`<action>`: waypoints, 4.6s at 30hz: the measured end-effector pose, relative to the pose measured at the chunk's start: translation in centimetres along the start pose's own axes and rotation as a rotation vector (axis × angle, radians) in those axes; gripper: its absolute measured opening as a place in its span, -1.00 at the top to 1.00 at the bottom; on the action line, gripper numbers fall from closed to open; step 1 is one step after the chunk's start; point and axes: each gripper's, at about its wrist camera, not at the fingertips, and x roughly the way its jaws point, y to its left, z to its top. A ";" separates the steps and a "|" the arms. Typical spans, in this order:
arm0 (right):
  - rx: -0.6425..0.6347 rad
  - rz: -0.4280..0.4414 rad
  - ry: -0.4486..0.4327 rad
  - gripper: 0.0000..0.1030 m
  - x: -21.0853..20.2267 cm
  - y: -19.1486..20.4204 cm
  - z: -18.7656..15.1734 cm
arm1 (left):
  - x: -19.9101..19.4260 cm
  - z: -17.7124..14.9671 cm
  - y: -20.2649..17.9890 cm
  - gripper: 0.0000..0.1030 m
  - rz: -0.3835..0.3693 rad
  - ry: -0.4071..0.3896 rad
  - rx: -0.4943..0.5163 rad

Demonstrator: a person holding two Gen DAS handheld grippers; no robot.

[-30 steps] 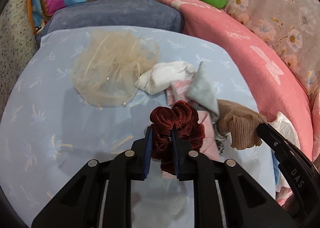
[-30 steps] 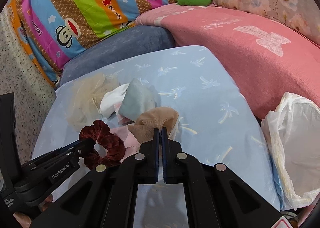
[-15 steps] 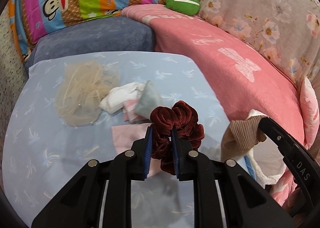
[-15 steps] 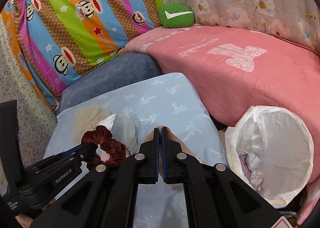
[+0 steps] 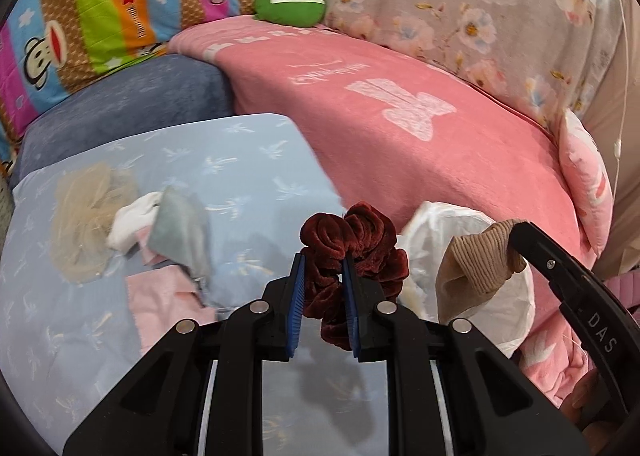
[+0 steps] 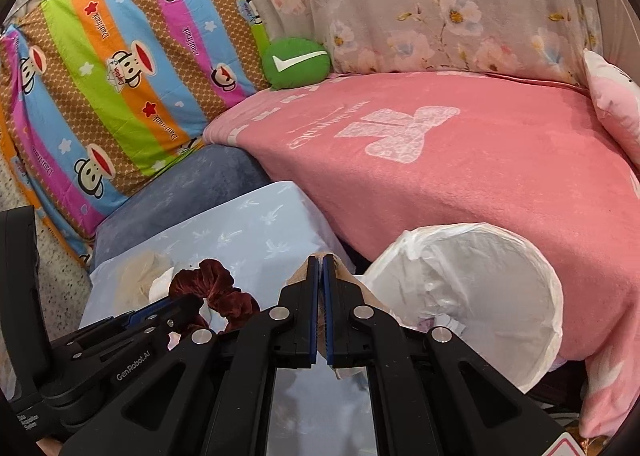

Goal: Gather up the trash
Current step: 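Carry the scrunchie and tan sock over the white bin and open both grippers, then move both tools back from the bin to the fabric pile, then grasp the pink cloth with the left gripper, then grasp the leopard-print scrunchie with the right gripper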

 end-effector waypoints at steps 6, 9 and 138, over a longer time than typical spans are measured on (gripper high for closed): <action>0.055 -0.052 -0.011 0.96 -0.7 -4.0 0.1 | 1.1 0.3 -3.9 0.64 -0.064 0.016 0.062; 0.076 -0.073 -0.014 0.96 -1.1 -5.7 0.0 | 1.7 0.5 -5.7 0.63 -0.093 0.028 0.091; -0.250 0.098 0.338 0.47 11.8 14.9 -9.3 | 4.9 -5.3 17.5 0.87 0.006 0.160 -0.393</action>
